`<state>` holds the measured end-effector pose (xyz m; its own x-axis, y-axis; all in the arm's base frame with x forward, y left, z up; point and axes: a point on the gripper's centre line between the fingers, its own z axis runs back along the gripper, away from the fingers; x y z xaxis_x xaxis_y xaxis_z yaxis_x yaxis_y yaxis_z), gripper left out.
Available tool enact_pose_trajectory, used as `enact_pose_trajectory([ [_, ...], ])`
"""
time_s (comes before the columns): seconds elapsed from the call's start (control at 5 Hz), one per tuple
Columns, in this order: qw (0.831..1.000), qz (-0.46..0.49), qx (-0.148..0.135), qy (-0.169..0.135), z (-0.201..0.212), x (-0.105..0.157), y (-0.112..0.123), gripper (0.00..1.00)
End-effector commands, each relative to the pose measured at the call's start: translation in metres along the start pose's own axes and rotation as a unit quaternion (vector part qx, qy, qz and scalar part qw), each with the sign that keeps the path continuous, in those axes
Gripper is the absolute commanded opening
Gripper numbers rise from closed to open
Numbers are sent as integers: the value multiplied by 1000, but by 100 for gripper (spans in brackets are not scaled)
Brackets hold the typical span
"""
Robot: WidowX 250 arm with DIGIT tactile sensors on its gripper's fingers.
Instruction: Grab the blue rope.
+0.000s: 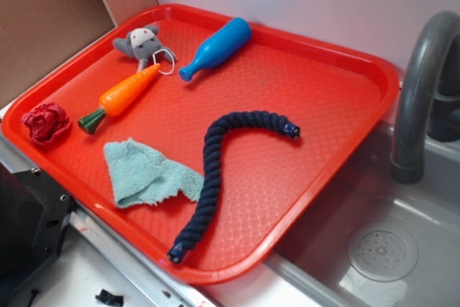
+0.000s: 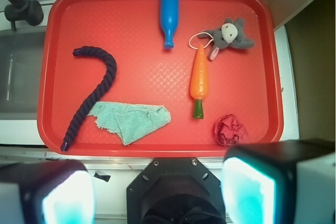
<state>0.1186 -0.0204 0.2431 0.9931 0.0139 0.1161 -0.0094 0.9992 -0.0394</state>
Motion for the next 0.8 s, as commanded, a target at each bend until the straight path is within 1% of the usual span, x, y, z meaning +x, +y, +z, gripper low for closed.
enact_pose_trajectory([
  [0.0,1000,0,0,0,0,0,0,100],
  [0.2,996,68,-33,-46,-22,17,-20,100],
  [0.4,987,134,-59,-74,-40,32,-32,100],
  [0.6,982,155,-73,-78,-74,54,-56,100],
])
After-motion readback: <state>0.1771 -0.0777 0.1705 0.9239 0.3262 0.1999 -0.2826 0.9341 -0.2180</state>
